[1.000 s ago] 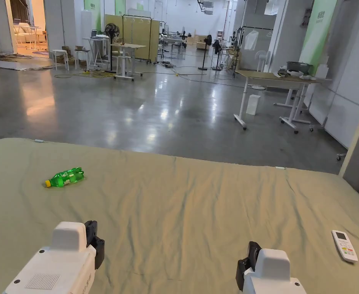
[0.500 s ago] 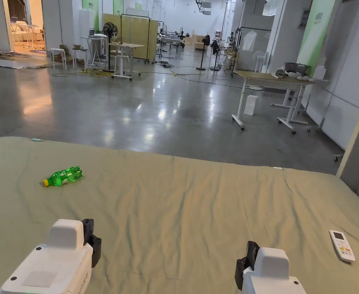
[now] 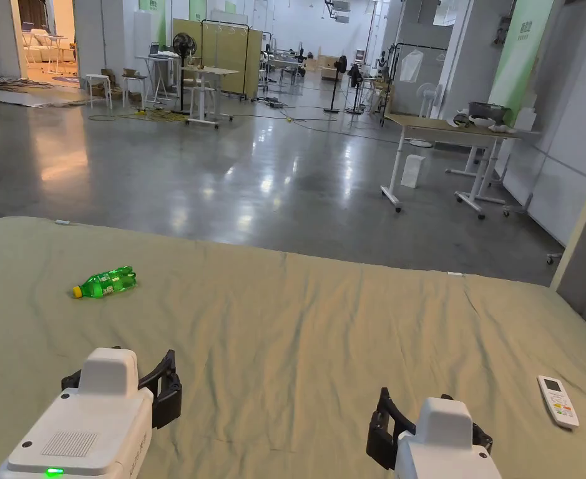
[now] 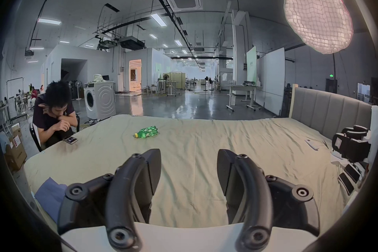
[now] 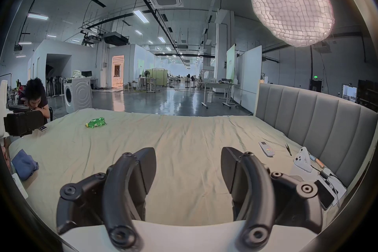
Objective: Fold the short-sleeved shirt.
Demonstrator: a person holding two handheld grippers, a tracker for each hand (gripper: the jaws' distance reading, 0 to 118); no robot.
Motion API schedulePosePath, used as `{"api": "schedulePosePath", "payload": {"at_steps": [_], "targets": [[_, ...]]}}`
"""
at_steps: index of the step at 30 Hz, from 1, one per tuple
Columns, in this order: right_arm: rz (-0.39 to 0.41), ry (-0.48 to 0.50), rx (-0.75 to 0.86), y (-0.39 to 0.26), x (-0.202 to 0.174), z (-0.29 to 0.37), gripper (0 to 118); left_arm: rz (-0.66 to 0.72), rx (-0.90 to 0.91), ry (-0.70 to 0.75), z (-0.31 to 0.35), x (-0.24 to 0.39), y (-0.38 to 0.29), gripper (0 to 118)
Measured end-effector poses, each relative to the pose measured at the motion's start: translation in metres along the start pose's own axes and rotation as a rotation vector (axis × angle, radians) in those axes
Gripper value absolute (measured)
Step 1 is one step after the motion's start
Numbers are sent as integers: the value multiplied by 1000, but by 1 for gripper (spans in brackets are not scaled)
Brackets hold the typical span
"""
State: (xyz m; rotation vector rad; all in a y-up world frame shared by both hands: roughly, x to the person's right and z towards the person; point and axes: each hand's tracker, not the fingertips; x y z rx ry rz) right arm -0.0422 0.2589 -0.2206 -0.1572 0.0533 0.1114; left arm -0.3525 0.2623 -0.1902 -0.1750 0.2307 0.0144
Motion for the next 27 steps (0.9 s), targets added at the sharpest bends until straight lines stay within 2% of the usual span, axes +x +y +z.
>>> {"api": "schedulePosePath", "payload": {"at_steps": [2, 4, 7, 11, 14, 16, 20, 21, 22, 24, 27], "targets": [[1, -7, 0, 1, 0, 0, 83, -2, 0, 23, 0, 0, 0, 69], [-9, 5, 5, 0, 2, 0, 100, -9, -1, 28, 3, 1, 2, 80], [-20, 19, 13, 0, 3, 1, 114, -6, 16, 26, 7, -2, 2, 90], [-22, 34, 16, 2, 2, 1, 116, 7, 23, 17, 7, -4, 3, 100], [-22, 60, 33, 6, 1, 2, 118, 17, 24, -10, 8, -7, 4, 102], [-66, 70, 26, 3, 2, 0, 118, 20, 26, -18, 8, -7, 4, 102], [-9, 47, 75, 11, -3, 1, 118, 34, 27, -29, 8, -8, 7, 105], [-77, 67, 29, 8, -2, -1, 118, 39, 26, -27, 8, -8, 8, 105], [-81, 71, 49, 10, 0, -1, 118, 45, 25, -23, 7, -8, 7, 105], [-167, 70, -16, 11, 1, -3, 118, 50, 21, -18, 5, -8, 8, 105], [-159, -19, -43, 13, -1, -7, 118, 54, 21, -22, 4, -10, 8, 105]]}}
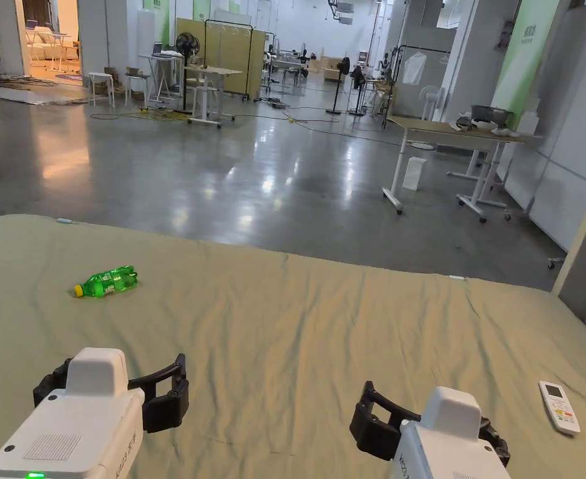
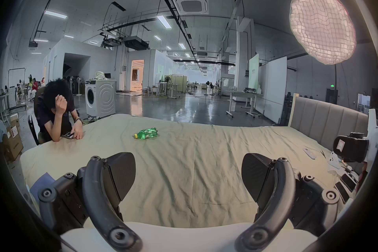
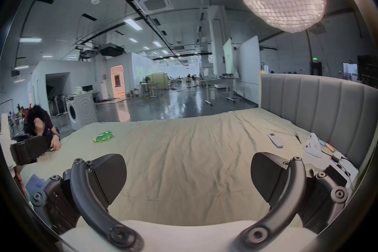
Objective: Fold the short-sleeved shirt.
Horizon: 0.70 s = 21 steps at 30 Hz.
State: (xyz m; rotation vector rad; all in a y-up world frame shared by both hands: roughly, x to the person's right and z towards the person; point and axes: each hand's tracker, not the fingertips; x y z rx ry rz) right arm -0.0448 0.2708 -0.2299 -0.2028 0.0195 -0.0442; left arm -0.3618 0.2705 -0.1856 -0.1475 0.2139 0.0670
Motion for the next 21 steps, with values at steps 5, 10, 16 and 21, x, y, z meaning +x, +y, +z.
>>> {"api": "schedulePosePath", "payload": {"at_steps": [5, 10, 16, 21], "targets": [[-3, -24, -5, 0, 5, -8, 118, 8, 19, -26, -3, -5, -2, 105], [-59, -9, -60, 9, 9, -10, 118, 1, 19, 0, -6, -4, -1, 105], [-87, 1, -125, 16, 8, -11, 118, -4, 21, 12, -3, 2, 4, 105], [-103, -10, -155, 18, 7, -11, 118, -5, 4, -2, -8, 2, 3, 105]]}}
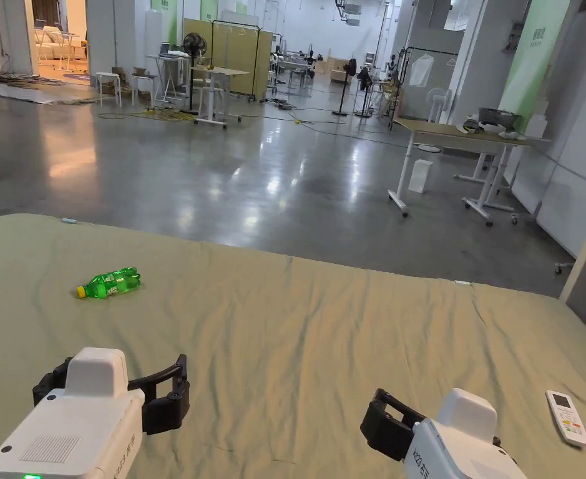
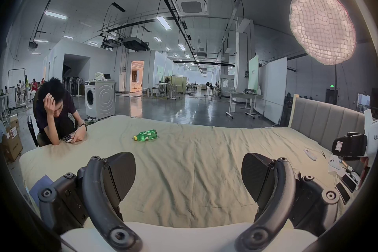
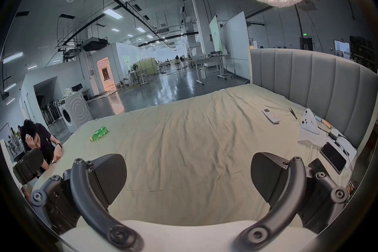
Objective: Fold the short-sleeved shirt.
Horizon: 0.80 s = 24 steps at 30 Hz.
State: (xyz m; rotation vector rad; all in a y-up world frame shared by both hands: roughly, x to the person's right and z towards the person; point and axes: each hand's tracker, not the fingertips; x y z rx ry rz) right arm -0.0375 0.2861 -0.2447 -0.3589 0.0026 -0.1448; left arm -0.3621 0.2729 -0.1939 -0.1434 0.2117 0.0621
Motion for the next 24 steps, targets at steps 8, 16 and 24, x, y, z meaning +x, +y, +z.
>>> {"api": "schedulePosePath", "payload": {"at_steps": [8, 16, 24], "targets": [[58, 2, -8, 0, -5, -8, 118, 12, -18, -15, -3, -3, 2, 105], [94, -37, -5, -8, -8, -9, 118, -1, -32, -34, -7, -5, -2, 105], [102, -27, -7, -3, -6, -10, 118, -6, -48, -47, -7, -4, -4, 105]]}}
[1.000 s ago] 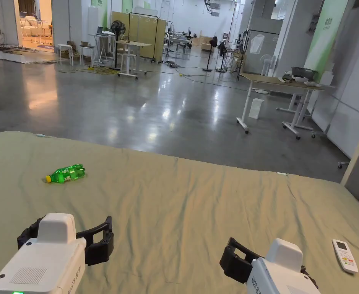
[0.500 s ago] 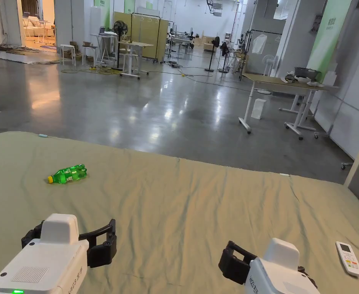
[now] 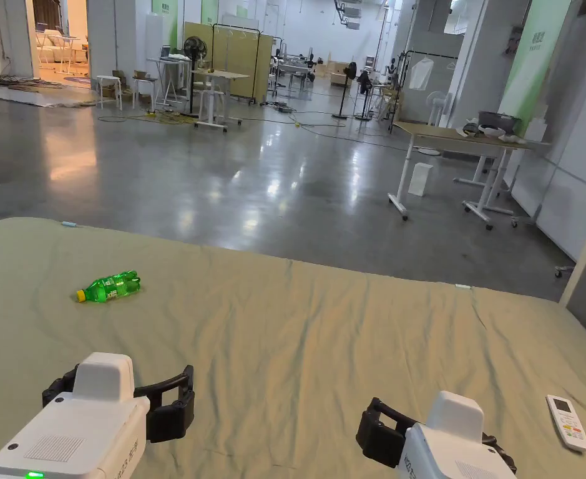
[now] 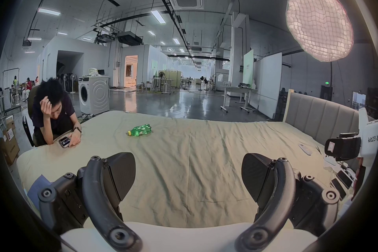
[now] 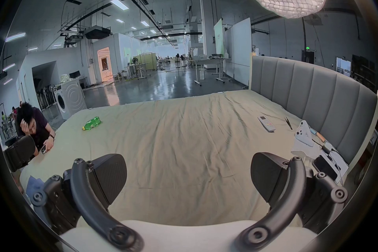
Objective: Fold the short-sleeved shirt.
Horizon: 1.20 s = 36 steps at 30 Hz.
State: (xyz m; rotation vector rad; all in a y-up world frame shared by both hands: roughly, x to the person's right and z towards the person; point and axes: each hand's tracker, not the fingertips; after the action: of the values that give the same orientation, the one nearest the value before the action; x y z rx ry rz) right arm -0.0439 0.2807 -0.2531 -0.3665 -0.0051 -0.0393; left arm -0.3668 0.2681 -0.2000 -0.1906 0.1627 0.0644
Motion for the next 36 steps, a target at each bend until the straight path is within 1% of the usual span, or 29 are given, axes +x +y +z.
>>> {"api": "schedulePosePath", "payload": {"at_steps": [10, 14, 18, 20, 24, 25, 33, 36], "targets": [[-27, 23, -3, 9, 3, 1, 118, -8, -12, -3, -2, -1, -2, 105], [-72, -5, -6, 5, 6, -6, 118, -6, -14, -4, -2, -2, -3, 105], [-57, -7, -14, 4, 6, -1, 118, -8, -10, -4, -2, -2, -4, 105], [-57, 20, -2, 3, 8, 1, 118, -18, -12, 5, -1, -1, -3, 105], [-89, 67, 34, 1, 15, 0, 118, -27, -4, 10, -2, -1, -5, 105], [-90, 56, 50, 1, 15, 0, 118, -25, -4, 7, -2, -1, -5, 105], [-20, -12, 150, 0, 13, 1, 118, -18, 23, 12, -3, -2, -5, 105], [51, -17, 192, -2, 10, 4, 118, -35, 39, 15, -2, -2, -4, 105]]}}
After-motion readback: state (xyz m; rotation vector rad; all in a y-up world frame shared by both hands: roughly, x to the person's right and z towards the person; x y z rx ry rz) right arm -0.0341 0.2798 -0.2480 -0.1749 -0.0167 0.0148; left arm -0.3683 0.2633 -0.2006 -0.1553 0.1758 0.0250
